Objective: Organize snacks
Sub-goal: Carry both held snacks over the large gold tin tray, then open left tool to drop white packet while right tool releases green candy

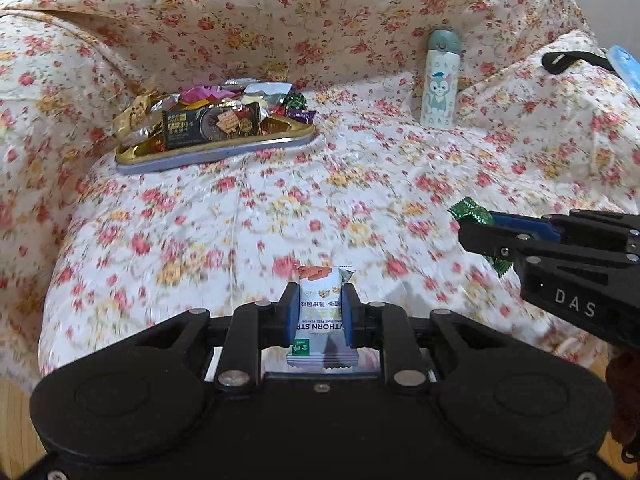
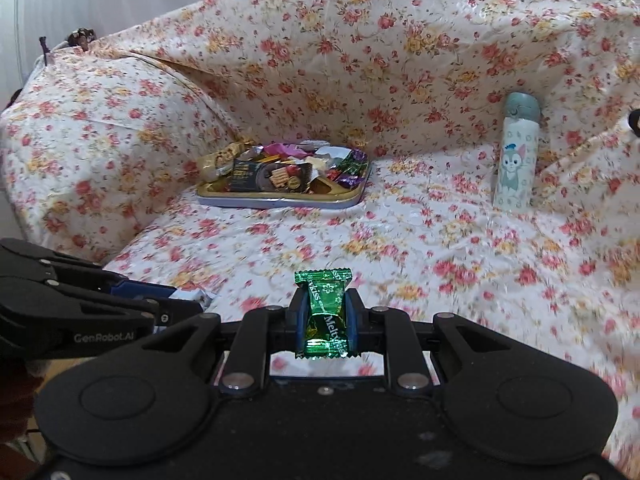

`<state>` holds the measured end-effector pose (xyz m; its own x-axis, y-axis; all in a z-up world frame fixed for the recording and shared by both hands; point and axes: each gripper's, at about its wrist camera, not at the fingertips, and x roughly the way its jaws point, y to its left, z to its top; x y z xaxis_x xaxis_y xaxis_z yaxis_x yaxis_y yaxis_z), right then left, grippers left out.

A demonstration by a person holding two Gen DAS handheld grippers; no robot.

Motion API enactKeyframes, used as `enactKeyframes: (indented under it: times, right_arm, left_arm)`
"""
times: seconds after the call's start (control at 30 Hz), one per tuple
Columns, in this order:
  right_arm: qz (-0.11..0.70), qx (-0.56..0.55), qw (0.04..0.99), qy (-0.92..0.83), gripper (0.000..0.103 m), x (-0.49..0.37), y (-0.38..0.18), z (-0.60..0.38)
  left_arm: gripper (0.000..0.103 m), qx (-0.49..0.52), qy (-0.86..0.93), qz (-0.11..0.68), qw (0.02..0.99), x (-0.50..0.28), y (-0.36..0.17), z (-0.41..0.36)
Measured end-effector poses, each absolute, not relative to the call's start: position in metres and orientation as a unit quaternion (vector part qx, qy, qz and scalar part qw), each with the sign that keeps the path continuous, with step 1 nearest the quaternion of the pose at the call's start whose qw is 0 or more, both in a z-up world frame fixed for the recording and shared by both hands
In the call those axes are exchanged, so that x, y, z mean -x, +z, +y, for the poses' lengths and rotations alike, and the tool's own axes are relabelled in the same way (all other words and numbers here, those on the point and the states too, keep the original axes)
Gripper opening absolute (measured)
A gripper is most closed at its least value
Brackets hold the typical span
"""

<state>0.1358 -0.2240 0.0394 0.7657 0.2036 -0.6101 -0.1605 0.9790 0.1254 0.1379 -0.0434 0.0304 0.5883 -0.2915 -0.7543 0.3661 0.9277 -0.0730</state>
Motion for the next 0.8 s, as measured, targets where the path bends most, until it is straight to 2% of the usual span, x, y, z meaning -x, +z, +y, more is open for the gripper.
enactKeyframes:
  times: [0.43,0.8]
  right_arm:
    - [0.372,-0.072,0.921,0.093,0.021,-0.063,0.026,-0.225]
    - [0.396,-0.063,0.911,0.095,0.021,-0.007,0.013,-0.219]
  left_arm:
    - [0.028,-0.038,-0.205,0.475,0.855,-0.063,0.008,-0.041]
    - [0.028,-0.042,-0.179,0.502,0.845,-0.026,-0.011,-0.047]
